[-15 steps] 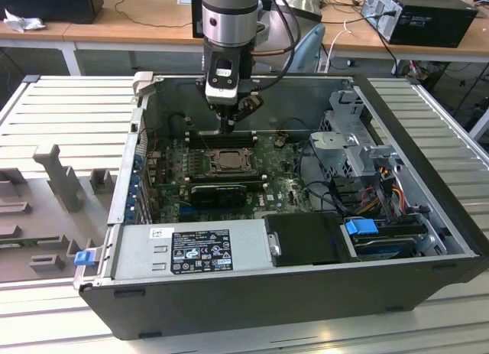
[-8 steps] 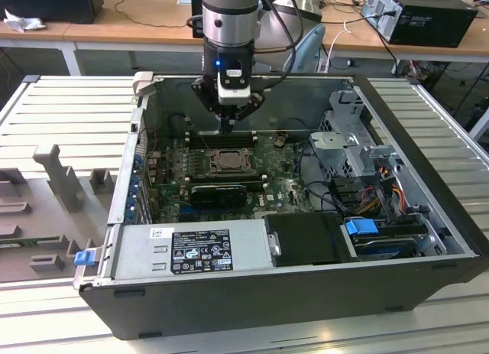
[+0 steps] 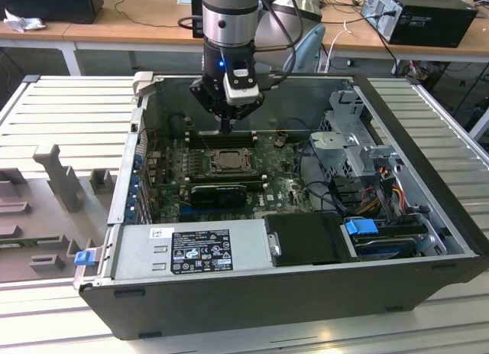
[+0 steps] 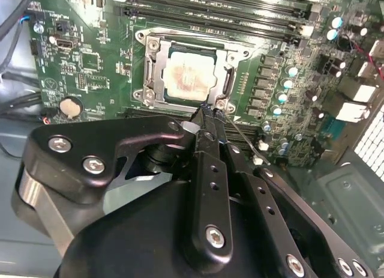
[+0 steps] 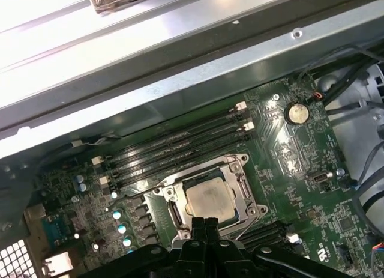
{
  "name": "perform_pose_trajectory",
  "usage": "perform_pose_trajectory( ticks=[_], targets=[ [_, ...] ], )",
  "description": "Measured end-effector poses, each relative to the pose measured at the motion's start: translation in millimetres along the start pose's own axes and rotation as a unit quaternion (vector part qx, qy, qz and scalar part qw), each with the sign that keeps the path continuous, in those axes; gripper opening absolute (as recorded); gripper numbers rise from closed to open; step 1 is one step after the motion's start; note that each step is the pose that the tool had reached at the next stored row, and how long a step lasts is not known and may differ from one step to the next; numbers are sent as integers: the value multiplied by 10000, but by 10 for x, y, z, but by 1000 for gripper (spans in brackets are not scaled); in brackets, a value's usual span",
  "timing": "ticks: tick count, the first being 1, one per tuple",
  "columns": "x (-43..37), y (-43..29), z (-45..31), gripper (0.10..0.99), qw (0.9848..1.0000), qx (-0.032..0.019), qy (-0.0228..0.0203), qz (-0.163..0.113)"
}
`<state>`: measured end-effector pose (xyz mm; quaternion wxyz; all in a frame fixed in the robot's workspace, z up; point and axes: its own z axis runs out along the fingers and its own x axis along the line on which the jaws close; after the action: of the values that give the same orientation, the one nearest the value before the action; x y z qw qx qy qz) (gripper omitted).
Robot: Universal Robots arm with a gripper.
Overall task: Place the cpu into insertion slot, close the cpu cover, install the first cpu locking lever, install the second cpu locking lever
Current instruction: 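Install the first cpu locking lever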
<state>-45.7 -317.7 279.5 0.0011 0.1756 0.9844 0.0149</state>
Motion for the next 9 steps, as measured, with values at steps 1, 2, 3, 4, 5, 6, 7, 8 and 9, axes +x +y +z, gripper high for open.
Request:
perform_pose_trajectory(
  ticks=[1,2,3,4,5,6,7,8,9],
  targets=[
    [0,0,0,106,10000,0,1,-51],
    [0,0,0,106,10000,0,3,-93],
    [0,0,0,106,9999,0,4,-139],
    [0,0,0,106,9998,1,6,-184],
    [0,0,0,106,9997,1,7,-254],
    [0,0,0,106,9996,1,9,-300],
    [0,0,0,106,9994,1,11,-359],
    [0,0,0,106,9992,1,12,-406],
    [0,0,0,106,9990,1,13,-458]
  ],
)
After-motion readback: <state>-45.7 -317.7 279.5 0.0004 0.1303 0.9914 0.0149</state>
